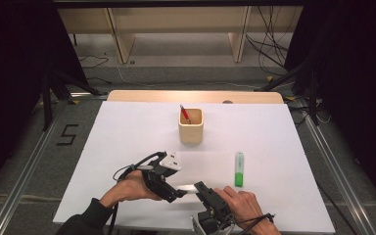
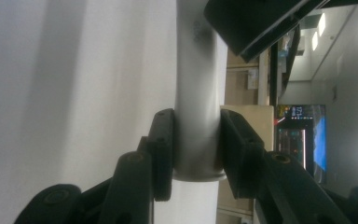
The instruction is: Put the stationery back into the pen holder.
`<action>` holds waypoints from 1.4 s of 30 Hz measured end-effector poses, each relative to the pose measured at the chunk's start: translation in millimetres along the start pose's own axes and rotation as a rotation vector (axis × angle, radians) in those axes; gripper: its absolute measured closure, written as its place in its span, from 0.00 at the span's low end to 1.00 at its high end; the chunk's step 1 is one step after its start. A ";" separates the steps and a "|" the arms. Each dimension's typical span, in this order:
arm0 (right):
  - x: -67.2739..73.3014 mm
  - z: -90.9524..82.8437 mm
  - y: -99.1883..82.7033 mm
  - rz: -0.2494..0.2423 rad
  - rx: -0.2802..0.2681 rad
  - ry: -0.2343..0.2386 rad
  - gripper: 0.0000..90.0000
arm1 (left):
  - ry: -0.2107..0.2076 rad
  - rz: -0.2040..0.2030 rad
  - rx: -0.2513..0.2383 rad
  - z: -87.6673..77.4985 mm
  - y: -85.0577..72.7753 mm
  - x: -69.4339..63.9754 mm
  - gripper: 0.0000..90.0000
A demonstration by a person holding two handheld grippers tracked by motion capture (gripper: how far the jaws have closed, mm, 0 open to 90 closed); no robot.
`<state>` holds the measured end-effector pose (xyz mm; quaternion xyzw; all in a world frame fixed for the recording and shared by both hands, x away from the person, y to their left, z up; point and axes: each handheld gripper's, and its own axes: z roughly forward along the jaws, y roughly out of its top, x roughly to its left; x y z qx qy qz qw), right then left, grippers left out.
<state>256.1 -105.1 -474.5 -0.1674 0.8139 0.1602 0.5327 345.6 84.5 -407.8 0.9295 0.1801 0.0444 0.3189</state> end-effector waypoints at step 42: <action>8.6 1.0 3.6 -0.056 -0.017 -0.009 0.75 | -0.247 0.095 0.229 33.3 26.9 5.3 0.76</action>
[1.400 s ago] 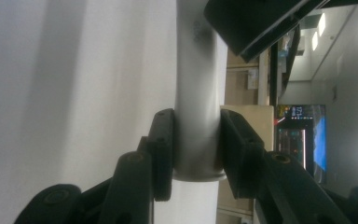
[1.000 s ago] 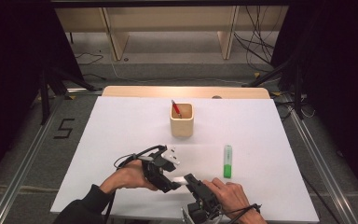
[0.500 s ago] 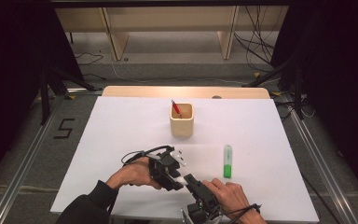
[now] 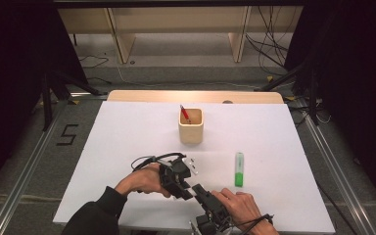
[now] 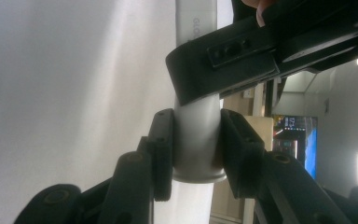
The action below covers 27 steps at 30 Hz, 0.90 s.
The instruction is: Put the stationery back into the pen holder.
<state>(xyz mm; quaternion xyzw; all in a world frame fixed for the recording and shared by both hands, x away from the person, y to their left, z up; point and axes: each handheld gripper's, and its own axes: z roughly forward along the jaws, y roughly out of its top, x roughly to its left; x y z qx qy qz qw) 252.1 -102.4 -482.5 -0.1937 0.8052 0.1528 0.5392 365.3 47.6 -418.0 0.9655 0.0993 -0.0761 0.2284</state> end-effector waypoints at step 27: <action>-30.5 -7.3 -35.1 0.671 0.012 0.120 0.42 | 0.186 -0.203 -0.276 -27.0 -45.0 17.9 0.77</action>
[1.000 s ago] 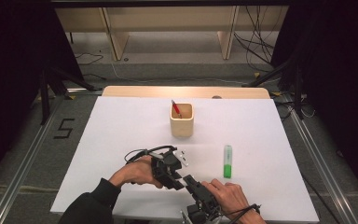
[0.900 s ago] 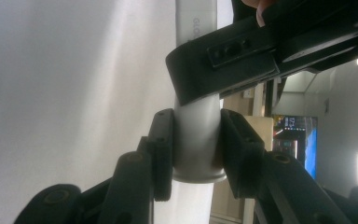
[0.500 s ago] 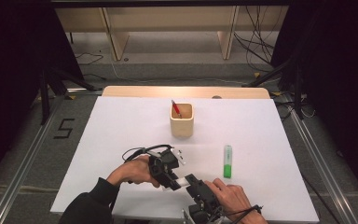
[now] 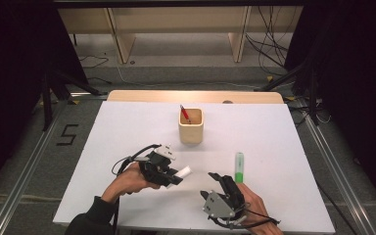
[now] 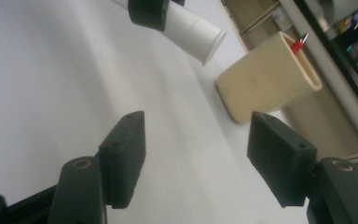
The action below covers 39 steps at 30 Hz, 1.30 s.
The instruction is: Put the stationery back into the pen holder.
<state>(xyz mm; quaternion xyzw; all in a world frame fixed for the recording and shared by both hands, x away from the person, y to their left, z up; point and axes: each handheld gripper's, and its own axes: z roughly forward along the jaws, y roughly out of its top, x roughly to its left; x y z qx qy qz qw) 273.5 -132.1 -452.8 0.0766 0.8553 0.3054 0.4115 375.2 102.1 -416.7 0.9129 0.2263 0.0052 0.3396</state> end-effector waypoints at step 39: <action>-43.5 9.5 -35.8 0.758 -0.065 0.256 0.30 | 0.291 -0.225 -0.492 -5.8 -2.5 22.3 0.77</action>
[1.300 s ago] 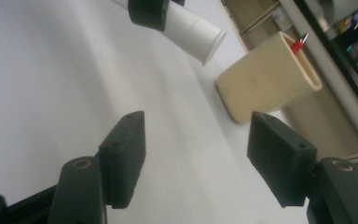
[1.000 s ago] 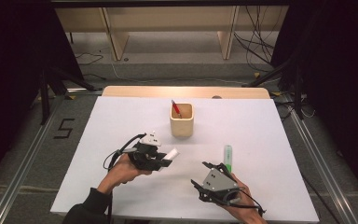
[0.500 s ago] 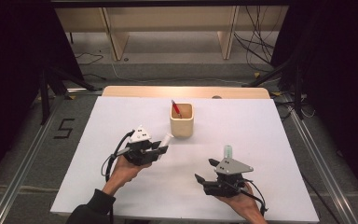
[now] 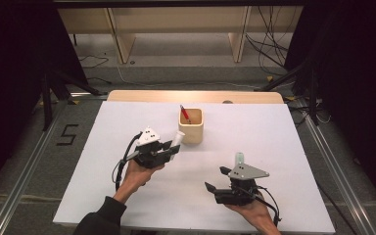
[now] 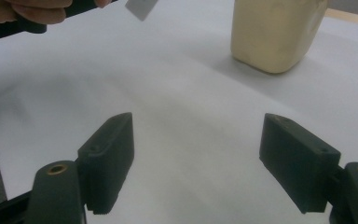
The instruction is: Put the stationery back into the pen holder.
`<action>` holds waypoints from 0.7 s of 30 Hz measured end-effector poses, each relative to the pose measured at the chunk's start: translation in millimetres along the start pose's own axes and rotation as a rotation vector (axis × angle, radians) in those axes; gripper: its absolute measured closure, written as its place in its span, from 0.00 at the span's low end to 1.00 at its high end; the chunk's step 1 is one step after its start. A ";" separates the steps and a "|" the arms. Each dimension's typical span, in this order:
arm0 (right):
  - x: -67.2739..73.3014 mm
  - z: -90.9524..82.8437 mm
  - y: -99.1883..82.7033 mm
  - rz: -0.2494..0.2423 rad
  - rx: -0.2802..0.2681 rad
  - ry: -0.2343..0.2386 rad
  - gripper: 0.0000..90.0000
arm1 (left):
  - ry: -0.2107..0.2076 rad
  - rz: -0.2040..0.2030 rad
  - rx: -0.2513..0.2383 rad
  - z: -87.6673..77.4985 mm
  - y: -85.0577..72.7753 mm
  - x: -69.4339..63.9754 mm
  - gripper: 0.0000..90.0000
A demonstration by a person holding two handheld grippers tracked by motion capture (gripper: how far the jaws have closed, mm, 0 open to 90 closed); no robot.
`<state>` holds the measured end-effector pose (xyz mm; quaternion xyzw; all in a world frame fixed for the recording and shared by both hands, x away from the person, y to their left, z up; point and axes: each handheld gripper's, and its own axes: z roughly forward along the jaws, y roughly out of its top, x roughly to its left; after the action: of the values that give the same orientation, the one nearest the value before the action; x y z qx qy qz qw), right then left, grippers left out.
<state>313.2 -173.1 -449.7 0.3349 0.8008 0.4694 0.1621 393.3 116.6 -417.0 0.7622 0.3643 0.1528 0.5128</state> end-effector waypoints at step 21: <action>-1.3 -13.1 -8.4 0.076 -0.012 0.064 0.27 | 0.019 -0.077 -0.113 44.6 58.4 9.6 0.77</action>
<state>303.4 -185.2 -450.3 0.3488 0.7894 0.4906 0.1205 450.2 81.4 -385.2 0.7159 0.3888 0.1607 0.5572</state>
